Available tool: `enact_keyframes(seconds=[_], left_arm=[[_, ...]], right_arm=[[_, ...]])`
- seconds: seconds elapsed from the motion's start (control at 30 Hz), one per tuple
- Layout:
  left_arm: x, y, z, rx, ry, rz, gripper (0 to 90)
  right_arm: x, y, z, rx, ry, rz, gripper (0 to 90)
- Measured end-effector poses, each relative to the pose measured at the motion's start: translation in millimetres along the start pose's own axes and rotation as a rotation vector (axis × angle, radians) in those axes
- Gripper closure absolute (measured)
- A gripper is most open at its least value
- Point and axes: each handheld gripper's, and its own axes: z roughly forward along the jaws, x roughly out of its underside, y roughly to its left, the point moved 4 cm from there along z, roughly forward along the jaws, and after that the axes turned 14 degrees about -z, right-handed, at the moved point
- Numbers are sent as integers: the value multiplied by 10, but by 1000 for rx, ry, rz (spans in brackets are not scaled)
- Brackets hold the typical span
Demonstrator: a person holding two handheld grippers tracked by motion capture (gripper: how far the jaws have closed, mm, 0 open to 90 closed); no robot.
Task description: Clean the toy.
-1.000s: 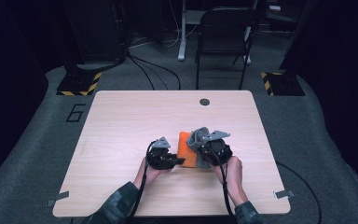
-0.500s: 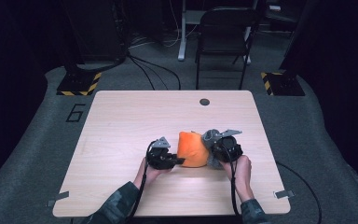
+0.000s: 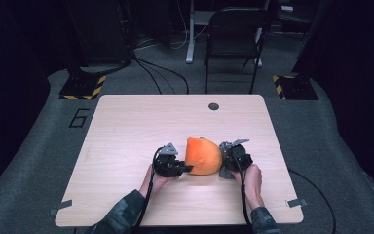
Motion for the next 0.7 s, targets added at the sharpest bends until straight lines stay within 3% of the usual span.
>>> enact_keyframes(seconds=[0.27,0.4,0.5,0.6,0.7], left_arm=[[2,2,-6,2,4,-5,728],[1,7,-5,-1,4,-8,728],[1,8,-4,-1,5,-8,727],[2,7,-5,-2,5,-8,726],[2,9,-5,-2,5,-8,726]], right_arm=[[3,-47,-71,2,11,24,682],[-63,-117,-286,26,-52,25,693],[-172,-101,-549,46,-120,23,695],[-296,7,-778,51,-184,-4,696],[-388,151,-856,20,-215,-45,695]])
